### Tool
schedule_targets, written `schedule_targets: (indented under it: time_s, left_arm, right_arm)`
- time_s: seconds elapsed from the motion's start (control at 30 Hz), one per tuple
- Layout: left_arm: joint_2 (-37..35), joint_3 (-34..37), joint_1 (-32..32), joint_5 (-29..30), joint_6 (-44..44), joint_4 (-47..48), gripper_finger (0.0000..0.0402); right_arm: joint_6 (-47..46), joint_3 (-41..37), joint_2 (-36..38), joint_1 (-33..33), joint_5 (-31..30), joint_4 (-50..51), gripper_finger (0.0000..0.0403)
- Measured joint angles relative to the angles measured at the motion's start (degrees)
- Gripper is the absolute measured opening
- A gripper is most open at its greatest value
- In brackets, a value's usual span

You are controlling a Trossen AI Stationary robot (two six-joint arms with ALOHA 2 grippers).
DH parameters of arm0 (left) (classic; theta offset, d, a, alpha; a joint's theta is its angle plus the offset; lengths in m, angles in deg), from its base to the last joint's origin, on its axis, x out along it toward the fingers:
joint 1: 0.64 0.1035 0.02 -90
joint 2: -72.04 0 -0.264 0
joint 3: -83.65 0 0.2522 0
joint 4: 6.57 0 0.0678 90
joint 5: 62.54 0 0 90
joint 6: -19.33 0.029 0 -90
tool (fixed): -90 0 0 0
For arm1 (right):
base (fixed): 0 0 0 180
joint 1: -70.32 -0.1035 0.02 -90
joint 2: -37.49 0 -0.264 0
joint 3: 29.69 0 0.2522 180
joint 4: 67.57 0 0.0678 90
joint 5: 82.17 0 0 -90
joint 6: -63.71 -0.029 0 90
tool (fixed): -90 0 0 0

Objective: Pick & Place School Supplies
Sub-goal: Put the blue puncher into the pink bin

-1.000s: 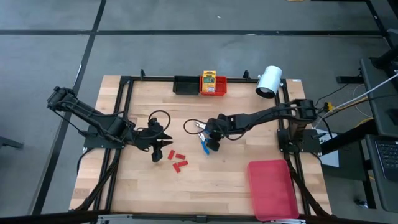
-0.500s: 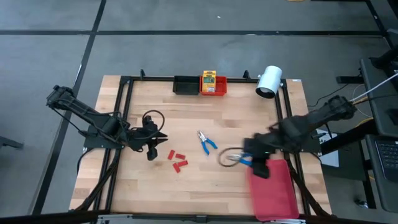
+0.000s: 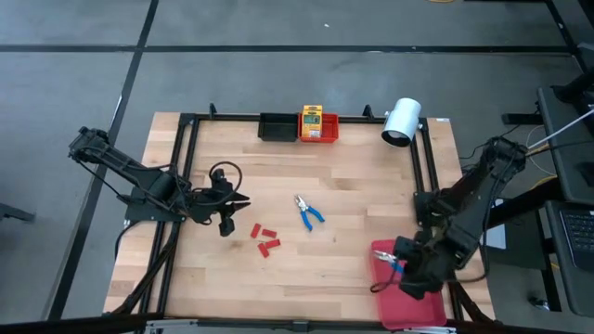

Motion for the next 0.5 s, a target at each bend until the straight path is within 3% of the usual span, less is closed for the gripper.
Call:
schedule_targets:
  time_s: [0.27, 0.5]
  left_arm:
    - [-0.3, 0.0, 0.0, -1.7, -2.8, -0.5, 0.0061]
    - [-0.3, 0.0, 0.0, -1.7, -5.0, -0.4, 0.0061]
  right_arm:
    - [-16.4, -7.9, 0.0, -9.5, -5.9, -6.4, 0.0037]
    - [-20.0, -13.4, 0.0, -12.4, -6.0, -12.7, 0.0037]
